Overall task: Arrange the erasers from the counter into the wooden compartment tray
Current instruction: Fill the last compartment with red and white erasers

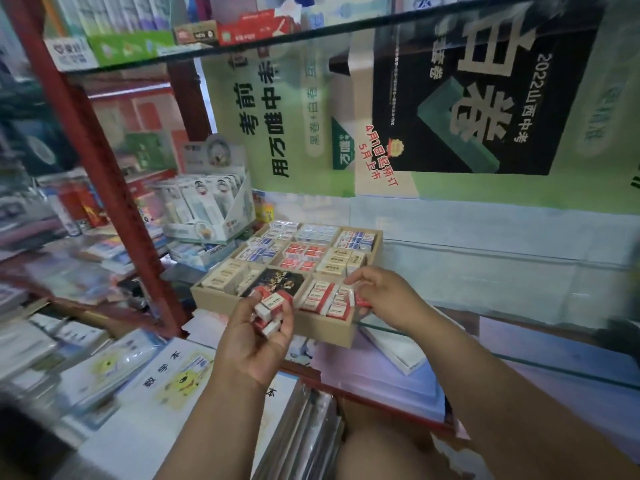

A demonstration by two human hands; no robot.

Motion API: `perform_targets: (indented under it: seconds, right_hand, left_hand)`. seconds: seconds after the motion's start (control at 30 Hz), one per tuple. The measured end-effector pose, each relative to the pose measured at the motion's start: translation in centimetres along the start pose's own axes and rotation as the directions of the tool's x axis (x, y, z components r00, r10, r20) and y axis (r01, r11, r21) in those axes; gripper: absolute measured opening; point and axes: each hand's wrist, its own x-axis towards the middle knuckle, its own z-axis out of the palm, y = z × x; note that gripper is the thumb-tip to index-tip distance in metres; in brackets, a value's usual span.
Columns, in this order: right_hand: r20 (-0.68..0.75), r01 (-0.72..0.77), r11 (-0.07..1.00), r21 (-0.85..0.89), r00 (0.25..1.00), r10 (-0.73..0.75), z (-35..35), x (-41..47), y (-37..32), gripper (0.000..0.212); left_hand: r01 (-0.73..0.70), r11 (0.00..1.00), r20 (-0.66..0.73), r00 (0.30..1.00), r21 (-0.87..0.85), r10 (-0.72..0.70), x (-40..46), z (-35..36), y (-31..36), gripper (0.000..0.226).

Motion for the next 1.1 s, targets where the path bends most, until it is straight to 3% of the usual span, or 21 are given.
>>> perform_targets:
  seconds: [0.2, 0.3, 0.37, 0.47, 0.6, 0.67, 0.77, 0.87, 0.97, 1.1]
  right_hand:
    - [0.122, 0.064, 0.953, -0.295, 0.992, -0.029, 0.6, 0.6, -0.5, 0.026]
    - [0.127, 0.037, 0.980, -0.196, 0.992, -0.012, 0.6, 1.1, -0.8, 0.022]
    - [0.058, 0.040, 0.985, -0.168, 0.998, -0.030, 0.5, 1.9, -1.5, 0.015]
    - [-0.037, 0.175, 0.898, -0.403, 0.978, -0.207, 1.3, 3.9, -1.5, 0.015]
    - [-0.029, 0.311, 0.744, -0.592, 0.914, -0.406, 3.2, 5.7, 0.5, 0.028]
    - [-0.029, 0.332, 0.766, -0.551, 0.909, -0.415, 3.7, 6.2, 1.4, 0.032]
    - [-0.029, 0.296, 0.895, -0.335, 0.946, -0.324, 4.2, 6.4, 1.9, 0.033]
    - [-0.032, 0.227, 0.953, -0.199, 0.971, -0.238, 3.8, 6.5, 2.1, 0.021]
    - [-0.073, 0.186, 0.966, -0.178, 0.977, -0.202, 3.3, 6.2, 2.2, 0.010]
    - [-0.068, 0.219, 0.961, -0.170, 0.970, -0.234, 3.2, 6.0, 2.2, 0.013]
  left_hand:
    - [0.030, 0.999, -0.038, 0.999, 0.023, -0.029, 1.3, -0.8, 0.4, 0.020]
    - [0.038, 0.999, -0.044, 0.998, 0.034, -0.036, 1.5, -0.7, 0.3, 0.020]
    - [0.025, 0.999, -0.043, 0.999, 0.033, -0.024, 1.5, -0.3, 0.5, 0.018]
    - [-0.007, 0.999, -0.047, 0.999, 0.033, 0.008, 1.3, 0.2, 0.5, 0.016]
    - [-0.018, 0.996, -0.067, 0.997, 0.082, 0.024, 1.4, 0.1, -0.1, 0.012]
    - [-0.027, 0.995, -0.066, 0.997, 0.095, 0.033, 1.5, 0.1, -0.2, 0.012]
    - [-0.040, 0.995, -0.073, 0.996, 0.091, 0.047, 1.5, 0.1, -0.1, 0.011]
    - [-0.048, 0.995, -0.072, 0.996, 0.089, 0.054, 1.4, 0.1, -0.1, 0.009]
    - [-0.042, 0.995, -0.069, 0.996, 0.089, 0.048, 1.4, 0.1, -0.3, 0.010]
    - [-0.030, 0.996, -0.067, 0.997, 0.089, 0.037, 1.6, -0.1, -0.3, 0.011]
